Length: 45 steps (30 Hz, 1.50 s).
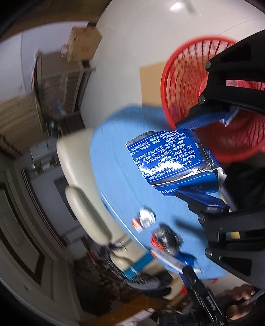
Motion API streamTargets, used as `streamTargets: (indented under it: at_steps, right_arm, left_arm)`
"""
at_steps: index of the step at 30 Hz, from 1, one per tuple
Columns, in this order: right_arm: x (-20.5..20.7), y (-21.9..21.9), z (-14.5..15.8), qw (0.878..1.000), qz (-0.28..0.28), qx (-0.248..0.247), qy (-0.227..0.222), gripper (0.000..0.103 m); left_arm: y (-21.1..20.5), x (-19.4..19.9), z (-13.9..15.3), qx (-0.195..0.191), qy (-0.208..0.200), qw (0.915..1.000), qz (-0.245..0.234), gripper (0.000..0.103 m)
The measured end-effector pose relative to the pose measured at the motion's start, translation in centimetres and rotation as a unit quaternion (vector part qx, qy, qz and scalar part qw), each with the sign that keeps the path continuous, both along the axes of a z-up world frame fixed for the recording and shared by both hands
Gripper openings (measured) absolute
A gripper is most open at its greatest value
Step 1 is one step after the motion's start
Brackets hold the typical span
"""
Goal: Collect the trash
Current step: 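Carry the blue box and white box toward the red wastebasket with both tools, then open the right tool to drop the blue box into the wastebasket while the left tool holds the white box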
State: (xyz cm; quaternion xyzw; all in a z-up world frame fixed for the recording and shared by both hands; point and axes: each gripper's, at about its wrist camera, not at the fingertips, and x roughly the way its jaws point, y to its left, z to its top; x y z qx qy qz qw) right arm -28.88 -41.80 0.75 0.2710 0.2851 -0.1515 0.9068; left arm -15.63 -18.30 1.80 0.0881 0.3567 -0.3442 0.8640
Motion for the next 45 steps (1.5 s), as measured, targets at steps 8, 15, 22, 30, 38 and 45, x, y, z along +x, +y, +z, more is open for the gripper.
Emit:
streamTargets:
  at_steps: [8, 15, 22, 30, 38, 45]
  right_arm:
    - [-5.5, -4.7, -1.8, 0.997, -0.067, 0.018, 0.02, 0.062]
    - [-8.1, -5.8, -2.4, 0.996, -0.085, 0.023, 0.017, 0.062]
    - [-8.2, -6.1, -3.3, 0.995, -0.087, 0.024, 0.029, 0.062]
    - [-7.9, -6.5, -6.0, 0.993, -0.088, 0.047, 0.066, 0.063]
    - [-8.9, -7.9, -6.2, 0.988, -0.121, 0.074, 0.061, 0.081]
    - [-10.1, -8.3, -5.0, 0.987, -0.14, 0.063, 0.039, 0.081]
  left_arm:
    - [-4.6, -2.0, 1.2, -0.001, -0.005, 0.9983, -0.058, 0.052]
    - [-9.1, -4.3, 2.2, -0.007, -0.011, 0.9934, -0.114, 0.052]
    - [-12.3, -6.6, 2.4, 0.0, -0.021, 0.9871, -0.159, 0.052]
    - [-13.8, -7.5, 1.8, 0.015, -0.02, 0.9842, -0.175, 0.052]
    - [-14.6, -7.8, 1.8, 0.018, -0.015, 0.9825, -0.185, 0.052]
    - [-15.2, -8.5, 1.3, 0.022, -0.009, 0.9802, -0.197, 0.052]
